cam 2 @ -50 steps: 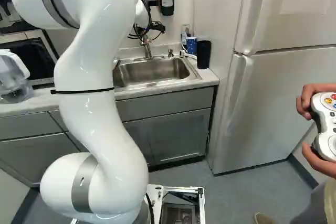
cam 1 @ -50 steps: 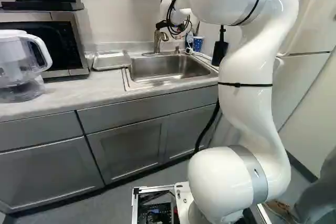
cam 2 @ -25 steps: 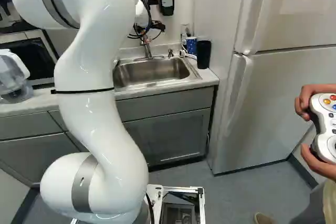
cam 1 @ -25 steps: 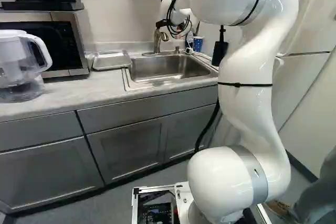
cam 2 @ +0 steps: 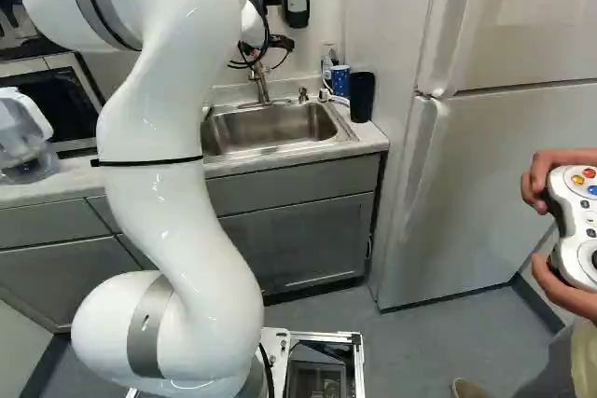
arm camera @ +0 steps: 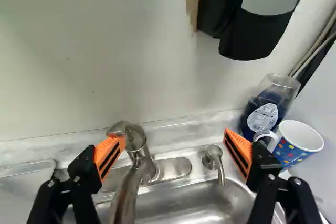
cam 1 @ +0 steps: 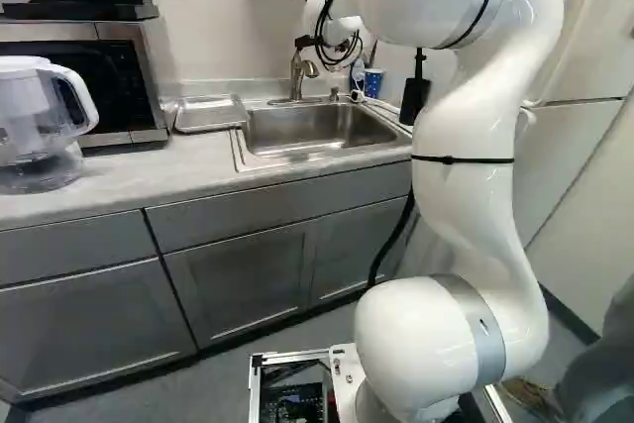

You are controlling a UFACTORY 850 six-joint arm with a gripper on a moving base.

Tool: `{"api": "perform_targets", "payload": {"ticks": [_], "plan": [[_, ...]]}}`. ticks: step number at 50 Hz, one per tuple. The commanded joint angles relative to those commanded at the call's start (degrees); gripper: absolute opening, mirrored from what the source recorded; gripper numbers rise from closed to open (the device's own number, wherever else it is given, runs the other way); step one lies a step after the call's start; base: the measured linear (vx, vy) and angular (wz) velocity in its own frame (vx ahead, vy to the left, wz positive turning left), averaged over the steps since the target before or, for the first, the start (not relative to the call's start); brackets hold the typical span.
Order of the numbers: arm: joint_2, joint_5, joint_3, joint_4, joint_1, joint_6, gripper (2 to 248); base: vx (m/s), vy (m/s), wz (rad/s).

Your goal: Rinse the cup and place it in the tray

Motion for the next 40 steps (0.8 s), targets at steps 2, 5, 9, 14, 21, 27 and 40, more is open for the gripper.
{"api": "perform_targets", "payload": {"ticks": [2,5,9,14,21,27,40], "plan": [[-0.19,0.21,-0.23,0.0,0.0,0.0,247,0.0,0.0,0.0],[-0.56,0.45,-0.68,0.0,-0.01,0.0,247,0.0,0.0,0.0],[-1.15,0.49,-1.41,0.0,-0.03,0.0,247,0.0,0.0,0.0],[-1.94,0.49,-2.38,0.0,-0.05,0.0,247,0.0,0.0,0.0],[-3.09,0.49,-3.8,0.0,-0.07,0.0,247,0.0,0.0,0.0],[-4.02,0.49,-4.96,0.0,-0.04,0.0,247,0.0,0.0,0.0],[-4.74,0.49,-5.87,0.0,0.01,0.0,247,0.0,0.0,0.0]]}}
